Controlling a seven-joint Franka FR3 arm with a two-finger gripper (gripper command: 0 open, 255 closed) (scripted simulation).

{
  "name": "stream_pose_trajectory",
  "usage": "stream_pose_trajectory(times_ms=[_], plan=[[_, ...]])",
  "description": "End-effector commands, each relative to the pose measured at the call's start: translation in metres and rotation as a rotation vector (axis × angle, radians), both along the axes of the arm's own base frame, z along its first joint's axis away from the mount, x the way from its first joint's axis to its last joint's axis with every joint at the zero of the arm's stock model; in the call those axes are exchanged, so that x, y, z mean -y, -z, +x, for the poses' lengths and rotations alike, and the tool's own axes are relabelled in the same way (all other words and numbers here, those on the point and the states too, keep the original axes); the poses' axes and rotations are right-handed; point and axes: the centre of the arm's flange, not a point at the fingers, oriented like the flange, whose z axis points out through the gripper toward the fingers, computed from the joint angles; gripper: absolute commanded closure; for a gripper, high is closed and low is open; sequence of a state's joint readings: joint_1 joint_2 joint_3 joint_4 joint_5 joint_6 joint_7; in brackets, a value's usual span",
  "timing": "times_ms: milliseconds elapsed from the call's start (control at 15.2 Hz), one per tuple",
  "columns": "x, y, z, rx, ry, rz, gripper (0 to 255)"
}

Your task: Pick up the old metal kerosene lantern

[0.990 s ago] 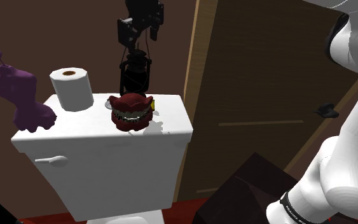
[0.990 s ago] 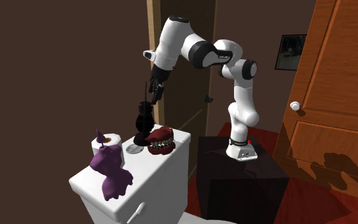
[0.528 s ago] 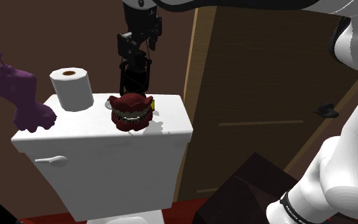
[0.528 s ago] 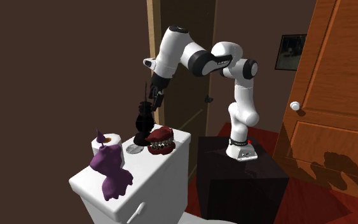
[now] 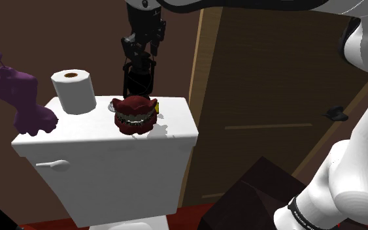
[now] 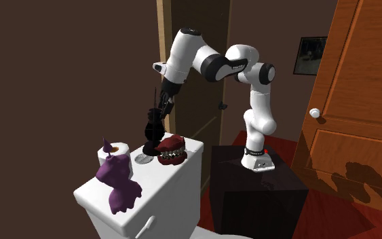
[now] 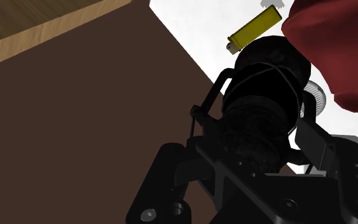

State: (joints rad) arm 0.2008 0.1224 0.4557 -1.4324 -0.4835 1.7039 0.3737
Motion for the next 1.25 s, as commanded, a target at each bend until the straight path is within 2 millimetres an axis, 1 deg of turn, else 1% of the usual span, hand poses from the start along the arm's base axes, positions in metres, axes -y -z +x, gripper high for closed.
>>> stream_pose_trajectory(times_ms=[0,66,1056,1188], plan=[[0.000,0.001,0.000,-0.001,0.000,0.000,255],[0.000,0.001,0.000,-0.001,-0.001,0.000,255],[0.000,-0.078,0.000,-0.001,-0.001,0.000,255],[0.000,-0.078,0.000,-0.001,0.000,0.000,255]])
